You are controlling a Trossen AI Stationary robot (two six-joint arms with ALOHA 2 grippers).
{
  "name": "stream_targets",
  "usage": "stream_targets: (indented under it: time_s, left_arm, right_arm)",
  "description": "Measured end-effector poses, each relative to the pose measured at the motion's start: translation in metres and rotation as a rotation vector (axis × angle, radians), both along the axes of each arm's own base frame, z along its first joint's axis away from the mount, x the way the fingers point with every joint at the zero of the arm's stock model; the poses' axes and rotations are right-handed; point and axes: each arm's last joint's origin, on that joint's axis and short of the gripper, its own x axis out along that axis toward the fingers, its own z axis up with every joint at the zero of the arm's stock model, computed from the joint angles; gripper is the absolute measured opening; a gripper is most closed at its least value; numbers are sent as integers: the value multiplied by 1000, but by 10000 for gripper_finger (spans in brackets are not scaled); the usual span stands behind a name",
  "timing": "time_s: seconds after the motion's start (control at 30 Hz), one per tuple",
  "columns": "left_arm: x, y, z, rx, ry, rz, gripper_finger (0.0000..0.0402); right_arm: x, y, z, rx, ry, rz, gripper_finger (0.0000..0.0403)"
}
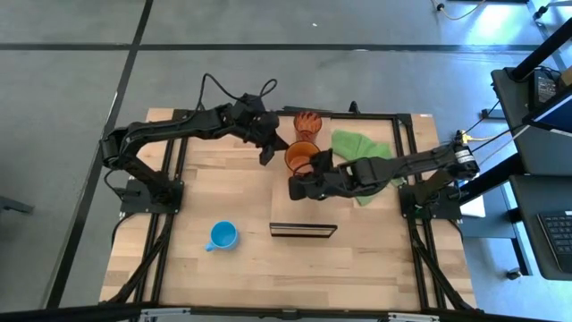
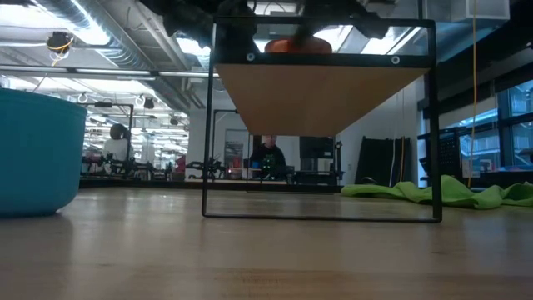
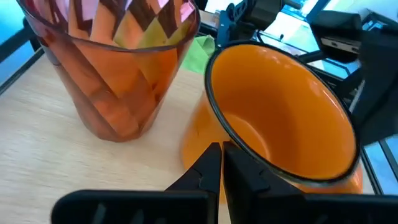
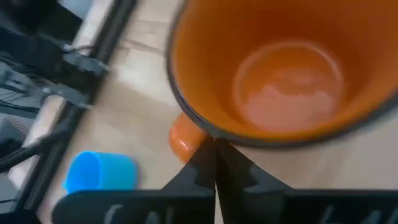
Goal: Stack small to large cups/mugs on shelf
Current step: Put the orange mug on the shelf
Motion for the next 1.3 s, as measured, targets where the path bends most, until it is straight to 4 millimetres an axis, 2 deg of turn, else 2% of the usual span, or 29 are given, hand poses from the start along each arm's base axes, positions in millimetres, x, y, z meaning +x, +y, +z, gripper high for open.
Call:
stream_targets:
  time_s: [0.3,0.53,0.67,0.8,0.93,1.13,1.3]
  left_arm:
    - [11,3,-18,-56,28,-58,11]
    - [11,6,-18,-62,20,-62,11]
    - [8,13,-17,-60,15,-38,11]
    - [2,19,-15,-62,19,-16,11]
    - [-5,17,-11,-62,41,-16,11]
    - [-25,-7,-2,-69,151,-92,7]
    - [-31,-33,13,-59,133,-152,3]
  right_arm:
    - [10,-3,3,-18,-66,45,1]
    - [8,-5,11,-51,-70,84,13]
    - [11,-4,23,-87,-100,139,8]
    - [11,-8,43,-142,-116,165,6]
    - [-2,-20,52,-192,24,114,6]
    - [-23,-37,45,-174,258,50,6]
    - [-31,-53,44,-166,331,0,6]
